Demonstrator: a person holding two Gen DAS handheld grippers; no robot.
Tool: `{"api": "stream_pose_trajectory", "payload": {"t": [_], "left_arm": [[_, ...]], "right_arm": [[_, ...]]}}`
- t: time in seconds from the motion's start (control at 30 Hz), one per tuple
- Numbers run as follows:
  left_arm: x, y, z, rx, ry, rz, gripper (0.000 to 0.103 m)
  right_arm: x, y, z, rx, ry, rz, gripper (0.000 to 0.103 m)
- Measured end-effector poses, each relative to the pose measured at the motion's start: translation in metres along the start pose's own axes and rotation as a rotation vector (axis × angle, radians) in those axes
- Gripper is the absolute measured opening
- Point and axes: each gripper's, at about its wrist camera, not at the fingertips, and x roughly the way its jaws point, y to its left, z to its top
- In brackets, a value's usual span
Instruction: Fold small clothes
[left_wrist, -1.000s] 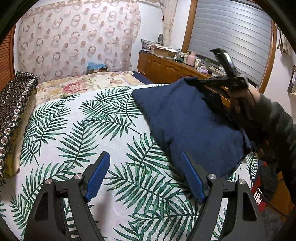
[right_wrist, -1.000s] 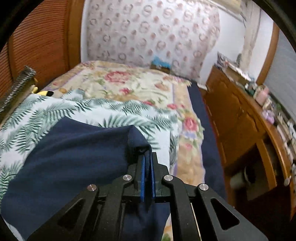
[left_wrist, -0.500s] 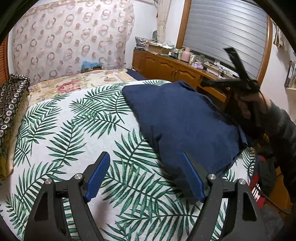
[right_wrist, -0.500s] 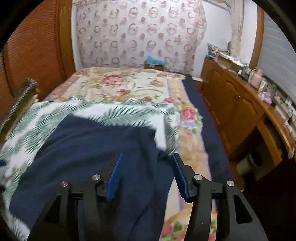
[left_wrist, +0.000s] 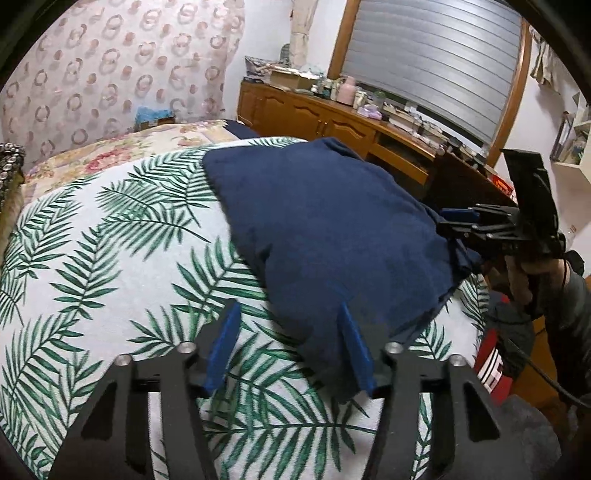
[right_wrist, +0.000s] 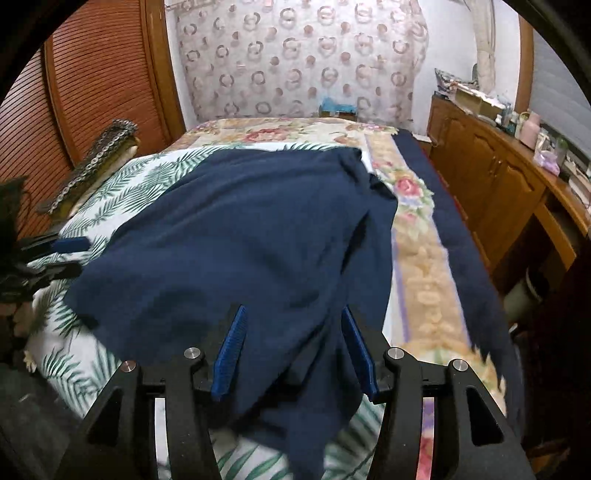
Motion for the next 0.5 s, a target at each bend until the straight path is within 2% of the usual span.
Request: {"api": "stream_pose_trajectory", "payload": {"t": [0.27, 0.33, 0.37, 0.43, 0.5], "left_arm": [[0.003, -0.006, -0.001, 0.007, 0.029, 0.004, 0.050], [0.003, -0.008, -0.001, 0.009, 0.035, 0.003, 0.050], [0.003, -0.008, -0.002, 0.010, 0.039, 0.004, 0.050], [0.004, -0.009, -0.003, 0.009, 0.048, -0.002, 0.050], [0.004, -0.010, -0.006, 0.008, 0.054, -0.010, 0.051]], "right_arm": [[-0.003, 0.011, -0.007, -0.030, 0.029, 0.006, 0.055], [0.005, 0.012, -0.010, -0.065, 0.058, -0.025, 0.043], [0.005, 0.011, -0.011, -0.078, 0.067, -0.018, 0.030], [-0.001, 0.008, -0.011, -0.100, 0.071, -0.017, 0.015], [-0.008, 0.004, -0.009, -0.118, 0.071, -0.037, 0.011]]}}
